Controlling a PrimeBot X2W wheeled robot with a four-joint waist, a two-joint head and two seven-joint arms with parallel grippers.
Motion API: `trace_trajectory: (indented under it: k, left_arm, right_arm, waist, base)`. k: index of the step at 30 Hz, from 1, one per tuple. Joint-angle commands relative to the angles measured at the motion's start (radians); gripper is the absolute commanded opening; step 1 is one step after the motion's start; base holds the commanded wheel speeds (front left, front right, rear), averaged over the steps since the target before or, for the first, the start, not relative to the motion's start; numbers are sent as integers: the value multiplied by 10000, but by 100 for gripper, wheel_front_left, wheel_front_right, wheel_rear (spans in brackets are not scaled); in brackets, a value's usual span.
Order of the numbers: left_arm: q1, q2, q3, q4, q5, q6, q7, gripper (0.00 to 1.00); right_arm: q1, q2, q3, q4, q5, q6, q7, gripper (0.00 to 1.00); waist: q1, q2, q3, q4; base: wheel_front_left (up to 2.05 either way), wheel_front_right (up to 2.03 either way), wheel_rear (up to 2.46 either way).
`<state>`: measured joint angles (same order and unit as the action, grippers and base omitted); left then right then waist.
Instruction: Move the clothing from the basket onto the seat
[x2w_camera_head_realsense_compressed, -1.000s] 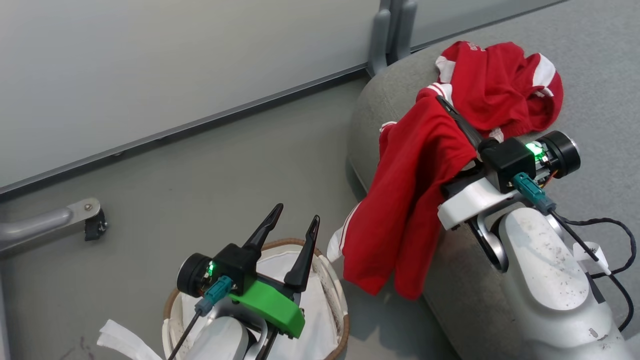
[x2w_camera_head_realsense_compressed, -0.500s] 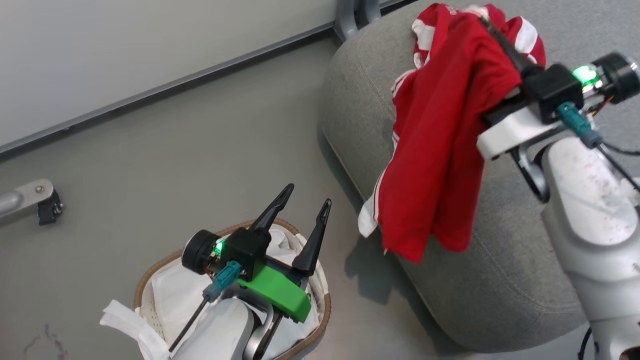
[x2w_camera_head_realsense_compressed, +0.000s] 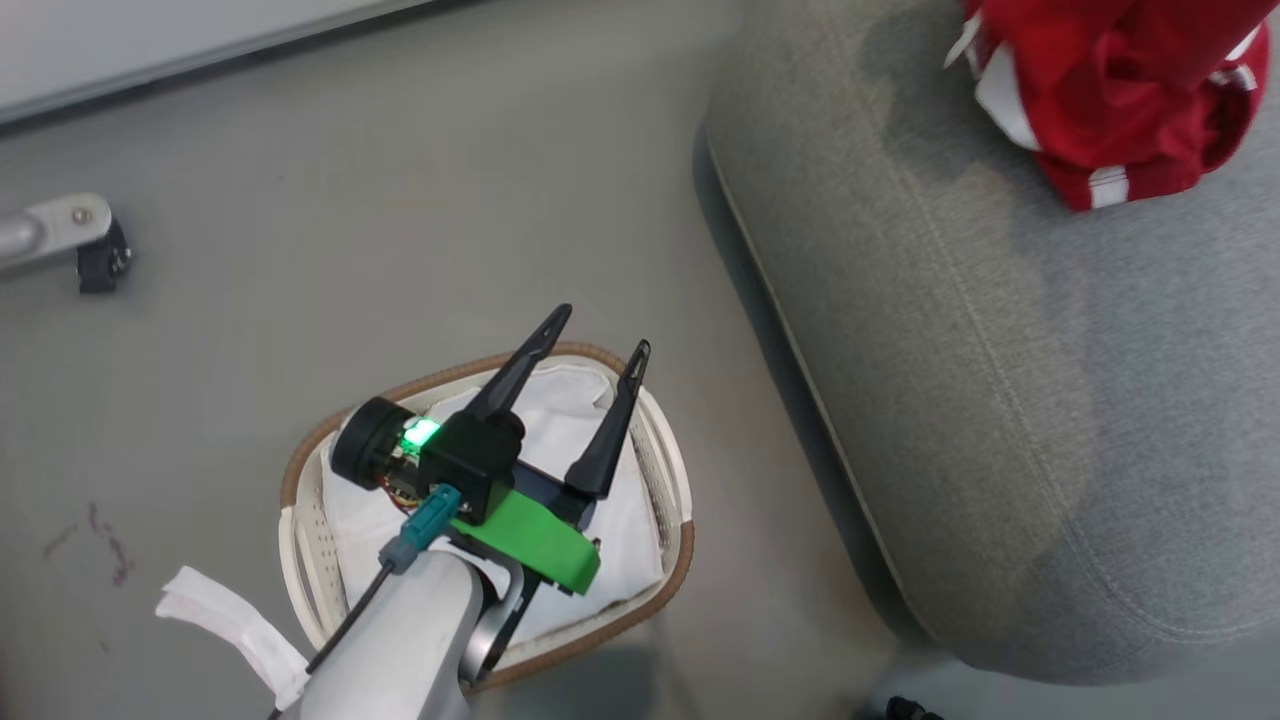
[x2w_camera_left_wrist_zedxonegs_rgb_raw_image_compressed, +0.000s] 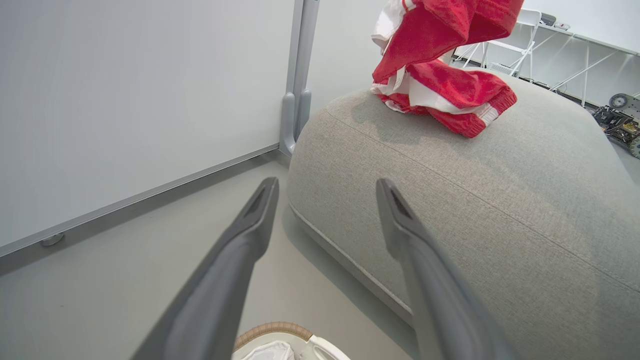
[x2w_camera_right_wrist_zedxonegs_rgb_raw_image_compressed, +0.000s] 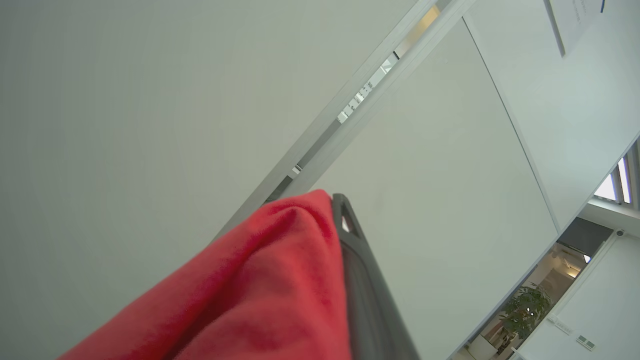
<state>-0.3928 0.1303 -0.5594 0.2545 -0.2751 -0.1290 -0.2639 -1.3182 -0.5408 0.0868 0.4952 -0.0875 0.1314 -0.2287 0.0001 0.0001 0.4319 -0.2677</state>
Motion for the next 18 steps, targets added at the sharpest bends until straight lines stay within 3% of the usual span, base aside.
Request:
trace_trajectory:
  k: [1, 7, 14, 18]
  left_arm:
    - [-238, 85, 71, -96, 142, -29, -7, 100]
    - [-453, 237, 266, -256, 322, -29, -6, 100]
    - [-628, 407, 208, -213, 478, -29, -7, 100]
    - [-661, 503, 120, -153, 494, -29, -7, 100]
  right_arm:
    - [-36, -176, -110, 231, 73, -14, 104, 0]
    - [749, -583, -1014, 1624, 209, -14, -97, 0]
    - [2630, -124, -2115, 3038, 58, -14, -353, 0]
    - [3766, 204, -2784, 2817, 16, -14, -370, 0]
  waist:
    - [-1, -1, 859, 460]
    - [-1, -1, 1632, 464]
    - [-1, -1, 2107, 278]
    - [-1, -1, 2138, 103]
  base:
    - [0, 0, 0]
    - [0, 0, 0]
    - [0, 0, 0]
    - [0, 0, 0]
